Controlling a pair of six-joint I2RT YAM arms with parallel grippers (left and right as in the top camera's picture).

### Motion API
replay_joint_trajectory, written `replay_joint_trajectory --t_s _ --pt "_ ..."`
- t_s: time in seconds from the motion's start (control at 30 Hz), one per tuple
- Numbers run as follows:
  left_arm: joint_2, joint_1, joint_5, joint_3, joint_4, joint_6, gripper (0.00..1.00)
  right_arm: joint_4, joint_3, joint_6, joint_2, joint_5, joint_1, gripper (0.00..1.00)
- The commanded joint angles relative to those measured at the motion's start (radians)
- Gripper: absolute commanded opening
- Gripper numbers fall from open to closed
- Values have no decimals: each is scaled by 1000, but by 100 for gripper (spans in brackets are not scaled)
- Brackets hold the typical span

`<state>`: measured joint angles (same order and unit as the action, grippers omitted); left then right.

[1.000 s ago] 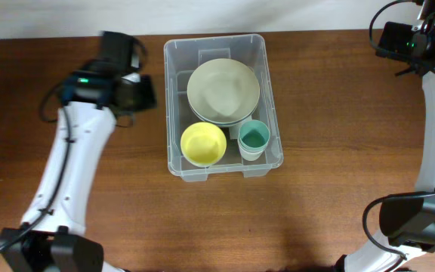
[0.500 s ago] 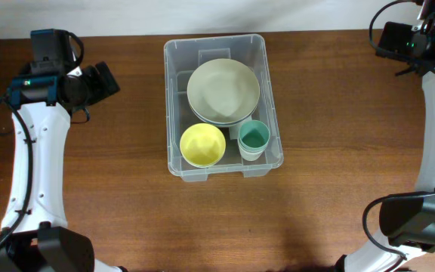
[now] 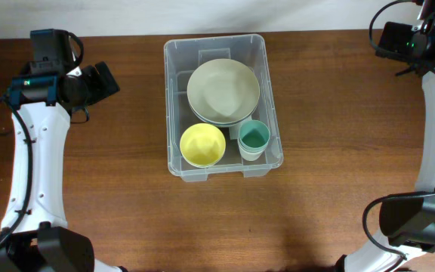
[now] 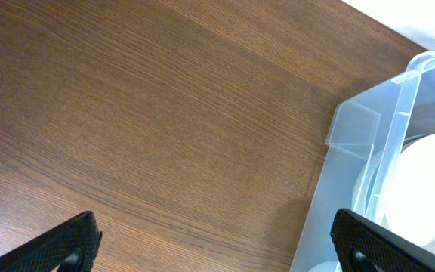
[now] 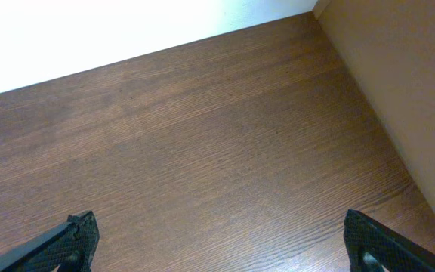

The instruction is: Pack container

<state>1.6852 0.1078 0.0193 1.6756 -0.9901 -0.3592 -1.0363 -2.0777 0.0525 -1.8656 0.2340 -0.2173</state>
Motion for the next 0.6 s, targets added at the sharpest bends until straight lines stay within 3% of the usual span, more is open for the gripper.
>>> replay_joint_trajectory --t_s 0.0,0.33,0.57 --pt "3 3 1 19 2 5 100 3 1 11 0 -2 1 99" --pt "3 3 1 19 2 5 100 -1 2 11 44 -2 -11 99" --pt "3 3 1 19 2 5 100 0 2 11 378 -2 84 99"
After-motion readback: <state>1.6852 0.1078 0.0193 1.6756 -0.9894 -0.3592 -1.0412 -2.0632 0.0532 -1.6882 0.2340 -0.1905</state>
